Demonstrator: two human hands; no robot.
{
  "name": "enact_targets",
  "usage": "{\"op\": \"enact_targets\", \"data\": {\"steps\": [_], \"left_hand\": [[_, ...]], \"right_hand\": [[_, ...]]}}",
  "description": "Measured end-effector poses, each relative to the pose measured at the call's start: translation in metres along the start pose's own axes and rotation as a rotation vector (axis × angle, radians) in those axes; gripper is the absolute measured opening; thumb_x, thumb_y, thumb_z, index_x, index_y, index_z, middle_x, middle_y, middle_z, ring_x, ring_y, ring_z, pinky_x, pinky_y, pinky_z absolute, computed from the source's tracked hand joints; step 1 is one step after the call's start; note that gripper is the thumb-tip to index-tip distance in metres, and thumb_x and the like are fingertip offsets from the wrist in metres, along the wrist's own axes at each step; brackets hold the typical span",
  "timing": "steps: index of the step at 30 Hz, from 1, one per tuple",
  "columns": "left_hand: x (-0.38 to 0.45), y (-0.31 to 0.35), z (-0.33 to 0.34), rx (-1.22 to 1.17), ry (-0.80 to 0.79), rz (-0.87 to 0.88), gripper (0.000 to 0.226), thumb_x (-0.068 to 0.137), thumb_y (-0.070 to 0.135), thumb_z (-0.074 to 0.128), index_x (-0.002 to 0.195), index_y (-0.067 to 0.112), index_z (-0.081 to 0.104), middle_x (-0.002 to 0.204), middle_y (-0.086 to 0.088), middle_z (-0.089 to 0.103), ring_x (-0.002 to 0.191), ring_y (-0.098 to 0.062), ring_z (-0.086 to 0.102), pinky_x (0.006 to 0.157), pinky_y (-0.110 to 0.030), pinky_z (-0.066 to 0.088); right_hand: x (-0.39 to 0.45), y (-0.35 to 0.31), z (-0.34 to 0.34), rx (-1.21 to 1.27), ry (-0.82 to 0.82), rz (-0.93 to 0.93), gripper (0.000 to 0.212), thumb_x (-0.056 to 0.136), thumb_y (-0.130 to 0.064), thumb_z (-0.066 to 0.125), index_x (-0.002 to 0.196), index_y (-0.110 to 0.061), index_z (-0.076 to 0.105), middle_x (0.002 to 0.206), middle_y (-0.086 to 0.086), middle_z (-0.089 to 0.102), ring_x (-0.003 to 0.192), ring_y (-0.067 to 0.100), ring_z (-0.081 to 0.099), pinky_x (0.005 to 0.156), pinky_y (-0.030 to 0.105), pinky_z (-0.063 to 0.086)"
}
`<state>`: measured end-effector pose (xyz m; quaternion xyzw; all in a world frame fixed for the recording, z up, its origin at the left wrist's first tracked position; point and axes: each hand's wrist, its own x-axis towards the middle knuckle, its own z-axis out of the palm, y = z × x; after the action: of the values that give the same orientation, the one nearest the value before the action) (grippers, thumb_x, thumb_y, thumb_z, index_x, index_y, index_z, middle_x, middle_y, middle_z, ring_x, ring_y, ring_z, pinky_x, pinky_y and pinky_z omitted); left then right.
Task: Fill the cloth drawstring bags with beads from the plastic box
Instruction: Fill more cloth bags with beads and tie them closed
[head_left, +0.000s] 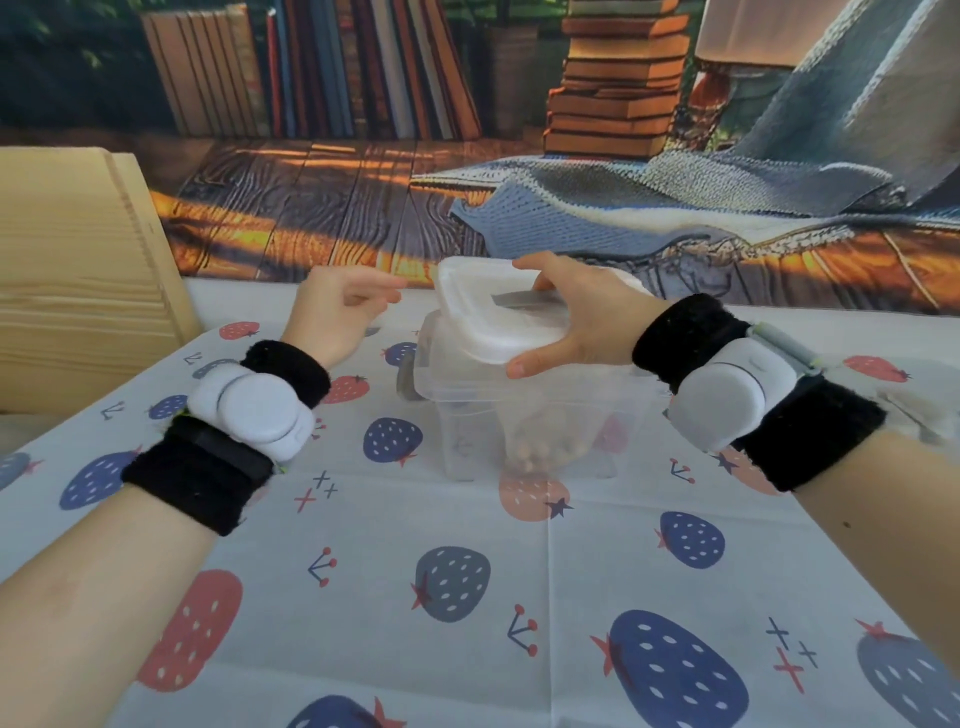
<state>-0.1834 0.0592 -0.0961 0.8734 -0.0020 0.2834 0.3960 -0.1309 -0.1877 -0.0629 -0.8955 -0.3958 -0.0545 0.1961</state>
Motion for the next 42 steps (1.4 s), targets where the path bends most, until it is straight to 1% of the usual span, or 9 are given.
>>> {"op": "enact_targets", "data": {"steps": [11, 14, 18, 21, 24, 30, 35, 39, 42], "left_hand": [[-0.015, 0.002, 0.031, -0.026, -0.253, -0.078, 0.038, 0.099, 0.022, 0.044, 0.136, 0.013, 0.048, 0.138, 0.001, 0.050, 0.129, -0.014, 0.043, 0.110, -0.028, 0.030], [-0.019, 0.000, 0.039, -0.095, -0.260, -0.099, 0.039, 0.100, 0.015, 0.041, 0.139, 0.011, 0.044, 0.146, 0.000, 0.042, 0.135, -0.012, 0.036, 0.110, -0.021, 0.023], [-0.026, -0.005, 0.043, -0.194, -0.264, -0.094, 0.039, 0.100, 0.012, 0.038, 0.139, 0.011, 0.044, 0.150, 0.004, 0.035, 0.138, -0.005, 0.028, 0.111, -0.015, 0.015], [-0.031, -0.004, 0.046, -0.270, -0.232, -0.118, 0.039, 0.101, 0.011, 0.035, 0.140, 0.013, 0.044, 0.151, 0.007, 0.032, 0.139, -0.003, 0.024, 0.117, -0.024, 0.013], [-0.036, -0.006, 0.053, -0.347, -0.186, -0.153, 0.041, 0.102, 0.012, 0.031, 0.141, 0.016, 0.042, 0.150, 0.013, 0.031, 0.140, -0.002, 0.022, 0.119, -0.036, 0.016], [-0.039, -0.005, 0.057, -0.387, -0.148, -0.186, 0.042, 0.101, 0.013, 0.029, 0.142, 0.019, 0.041, 0.150, 0.014, 0.032, 0.140, -0.004, 0.025, 0.118, -0.042, 0.018], [-0.038, -0.004, 0.051, -0.472, -0.089, -0.328, 0.052, 0.092, 0.030, 0.057, 0.141, 0.027, 0.041, 0.141, 0.008, 0.041, 0.127, -0.012, 0.042, 0.086, -0.022, 0.047], [-0.032, -0.005, 0.036, -0.521, -0.162, -0.619, 0.101, 0.057, 0.047, 0.083, 0.141, 0.014, 0.037, 0.134, -0.006, 0.051, 0.113, -0.023, 0.057, 0.092, -0.042, 0.052], [-0.030, 0.006, 0.034, -0.590, -0.187, -0.646, 0.052, 0.078, 0.025, 0.075, 0.120, 0.000, 0.058, 0.119, -0.015, 0.063, 0.098, -0.023, 0.064, 0.065, -0.029, 0.059]], "right_hand": [[0.019, -0.018, 0.038, -0.150, -0.089, 0.057, 0.095, 0.065, -0.073, 0.060, 0.140, -0.024, 0.030, 0.139, 0.003, 0.045, 0.126, 0.023, 0.042, 0.106, 0.040, 0.029], [0.012, -0.011, 0.032, 0.103, -0.157, 0.075, 0.075, 0.078, -0.057, 0.059, 0.139, -0.021, 0.036, 0.138, 0.002, 0.046, 0.127, 0.019, 0.044, 0.106, 0.034, 0.034], [-0.003, 0.026, 0.015, 0.139, 0.067, 0.140, 0.045, 0.089, -0.040, 0.056, 0.128, -0.019, 0.052, 0.137, -0.001, 0.049, 0.127, 0.015, 0.044, 0.104, 0.026, 0.032], [-0.015, 0.060, 0.012, 0.080, 0.158, 0.329, 0.043, 0.093, -0.032, 0.054, 0.133, -0.020, 0.048, 0.148, 0.001, 0.037, 0.135, 0.021, 0.035, 0.108, 0.030, 0.025], [-0.023, 0.076, 0.022, 0.439, 0.134, 0.434, 0.043, 0.096, -0.019, 0.048, 0.138, -0.021, 0.043, 0.155, -0.009, 0.019, 0.141, 0.013, 0.022, 0.103, 0.018, 0.019], [-0.022, 0.085, 0.028, 0.615, 0.211, 0.486, 0.051, 0.096, -0.010, 0.045, 0.144, -0.023, 0.033, 0.156, -0.006, 0.019, 0.140, 0.018, 0.026, 0.108, 0.023, 0.023], [-0.024, 0.088, 0.033, 0.892, 0.230, 0.783, 0.053, 0.089, -0.027, 0.059, 0.137, -0.017, 0.040, 0.134, 0.011, 0.048, 0.115, 0.035, 0.052, 0.094, 0.048, 0.044], [-0.035, 0.084, 0.027, 1.018, 0.175, 0.867, 0.048, 0.080, -0.035, 0.069, 0.123, -0.017, 0.055, 0.122, 0.010, 0.058, 0.109, 0.032, 0.058, 0.077, 0.043, 0.052], [-0.037, 0.082, 0.021, 1.016, 0.240, 0.865, 0.061, 0.071, -0.033, 0.078, 0.123, -0.012, 0.054, 0.123, 0.011, 0.059, 0.101, 0.028, 0.061, 0.067, 0.037, 0.055]]}}
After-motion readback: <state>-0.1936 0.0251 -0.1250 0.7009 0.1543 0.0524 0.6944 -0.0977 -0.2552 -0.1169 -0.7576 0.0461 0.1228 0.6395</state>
